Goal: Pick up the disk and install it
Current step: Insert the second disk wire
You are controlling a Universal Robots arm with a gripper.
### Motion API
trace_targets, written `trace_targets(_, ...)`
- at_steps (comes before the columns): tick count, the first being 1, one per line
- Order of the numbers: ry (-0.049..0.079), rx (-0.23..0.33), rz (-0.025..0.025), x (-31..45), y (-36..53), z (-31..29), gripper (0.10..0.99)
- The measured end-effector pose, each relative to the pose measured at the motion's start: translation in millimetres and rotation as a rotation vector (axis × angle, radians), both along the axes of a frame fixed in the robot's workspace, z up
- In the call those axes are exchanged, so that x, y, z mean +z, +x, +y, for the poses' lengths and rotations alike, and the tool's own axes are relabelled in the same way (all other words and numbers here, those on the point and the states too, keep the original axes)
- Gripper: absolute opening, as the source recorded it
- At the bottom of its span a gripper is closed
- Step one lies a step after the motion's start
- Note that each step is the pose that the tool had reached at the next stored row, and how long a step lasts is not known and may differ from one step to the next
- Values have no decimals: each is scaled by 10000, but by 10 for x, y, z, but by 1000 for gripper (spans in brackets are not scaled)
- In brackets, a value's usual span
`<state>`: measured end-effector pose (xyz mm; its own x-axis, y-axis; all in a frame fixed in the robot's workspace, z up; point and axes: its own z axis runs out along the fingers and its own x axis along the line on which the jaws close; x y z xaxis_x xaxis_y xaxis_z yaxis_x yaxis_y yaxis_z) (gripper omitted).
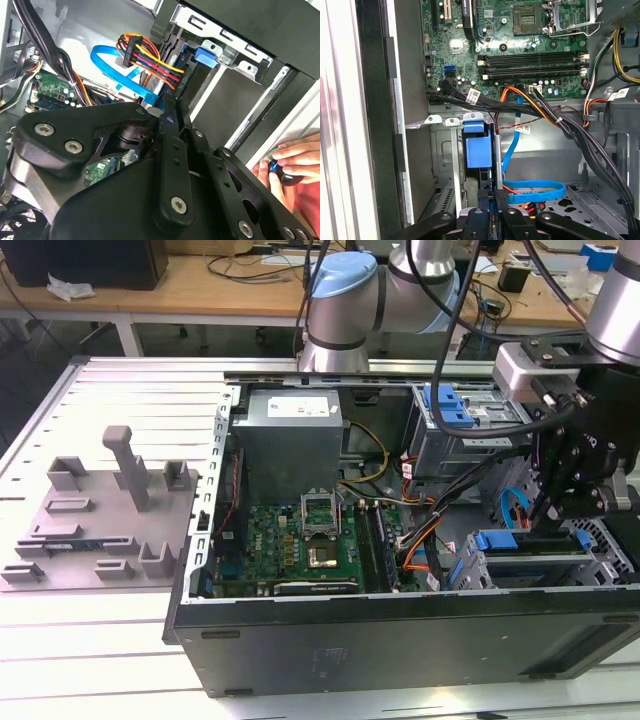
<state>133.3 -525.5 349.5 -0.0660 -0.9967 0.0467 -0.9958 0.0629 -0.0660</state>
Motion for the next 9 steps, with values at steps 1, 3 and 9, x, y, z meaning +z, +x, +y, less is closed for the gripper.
trace_targets(1,0,0,0,-5,1,0,161)
trace_targets(3,-1,1,0,-10,3,-1,161)
trace_targets(9,0,1,0,-29,5,-4,161)
